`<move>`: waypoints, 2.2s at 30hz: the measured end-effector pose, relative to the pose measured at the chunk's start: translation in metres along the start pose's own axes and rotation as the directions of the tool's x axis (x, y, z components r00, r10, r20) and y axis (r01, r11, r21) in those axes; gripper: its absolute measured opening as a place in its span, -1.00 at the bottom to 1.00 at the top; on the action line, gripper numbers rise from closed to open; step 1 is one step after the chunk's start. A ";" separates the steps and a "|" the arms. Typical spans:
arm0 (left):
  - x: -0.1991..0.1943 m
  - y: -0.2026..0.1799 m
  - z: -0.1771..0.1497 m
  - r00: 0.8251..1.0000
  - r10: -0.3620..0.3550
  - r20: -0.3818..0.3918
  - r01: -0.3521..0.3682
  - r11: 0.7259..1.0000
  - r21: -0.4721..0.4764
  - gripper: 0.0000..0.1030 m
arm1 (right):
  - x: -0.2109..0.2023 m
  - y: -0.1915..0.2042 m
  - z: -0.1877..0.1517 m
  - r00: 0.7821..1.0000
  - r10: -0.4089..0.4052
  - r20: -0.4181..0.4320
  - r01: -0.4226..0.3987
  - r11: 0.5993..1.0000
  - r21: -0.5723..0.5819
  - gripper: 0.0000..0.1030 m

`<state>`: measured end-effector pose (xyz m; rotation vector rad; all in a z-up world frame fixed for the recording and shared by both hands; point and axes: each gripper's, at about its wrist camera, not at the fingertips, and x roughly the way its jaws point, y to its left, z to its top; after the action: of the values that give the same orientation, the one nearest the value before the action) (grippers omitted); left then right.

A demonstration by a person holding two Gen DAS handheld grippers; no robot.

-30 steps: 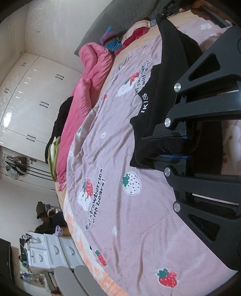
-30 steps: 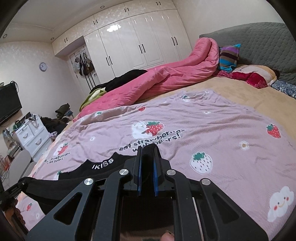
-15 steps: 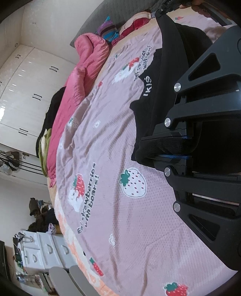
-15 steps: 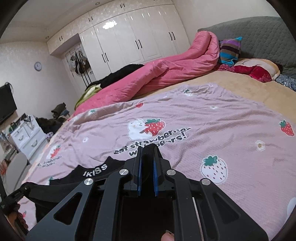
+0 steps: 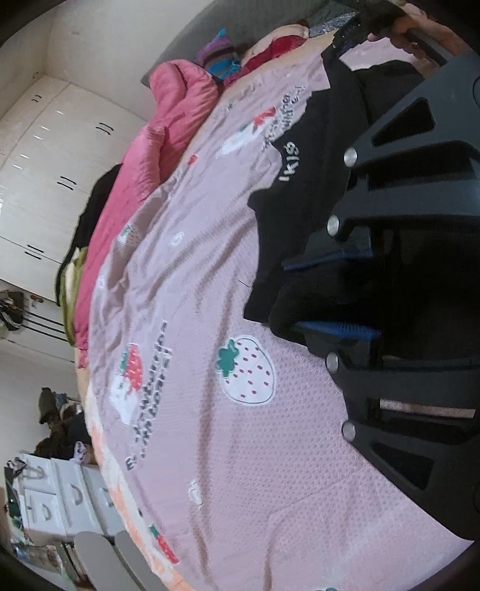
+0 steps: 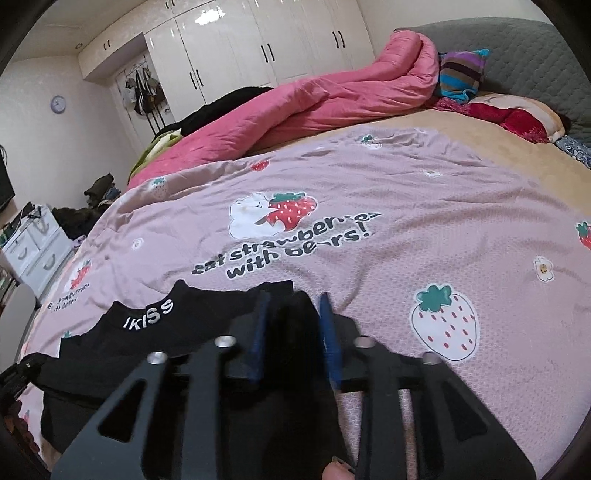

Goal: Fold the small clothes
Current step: 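Lay the hem on the folded sleeves and open both tools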

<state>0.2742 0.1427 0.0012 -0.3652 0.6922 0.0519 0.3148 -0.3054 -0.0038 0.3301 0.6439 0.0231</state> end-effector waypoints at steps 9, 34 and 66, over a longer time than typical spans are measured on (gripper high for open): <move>-0.044 -0.017 -0.010 0.997 0.014 0.080 -0.023 0.994 0.108 -0.19 | -0.049 -0.003 0.003 0.995 0.054 0.082 -0.052 0.998 -0.025 -0.50; 0.054 -0.029 -0.004 0.989 0.096 -0.117 -0.074 0.982 0.176 -0.96 | 0.065 0.052 -0.019 0.979 -0.018 -0.204 -0.035 0.966 -0.257 -0.77; 0.028 0.007 0.017 0.998 0.055 0.013 -0.056 0.997 0.053 -0.94 | 0.047 0.011 0.011 0.996 -0.057 -0.061 0.048 0.989 -0.138 -0.88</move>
<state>0.3046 0.1529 -0.0064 -0.2938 0.6909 0.0882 0.3597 -0.2920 -0.0198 0.1801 0.7115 0.0271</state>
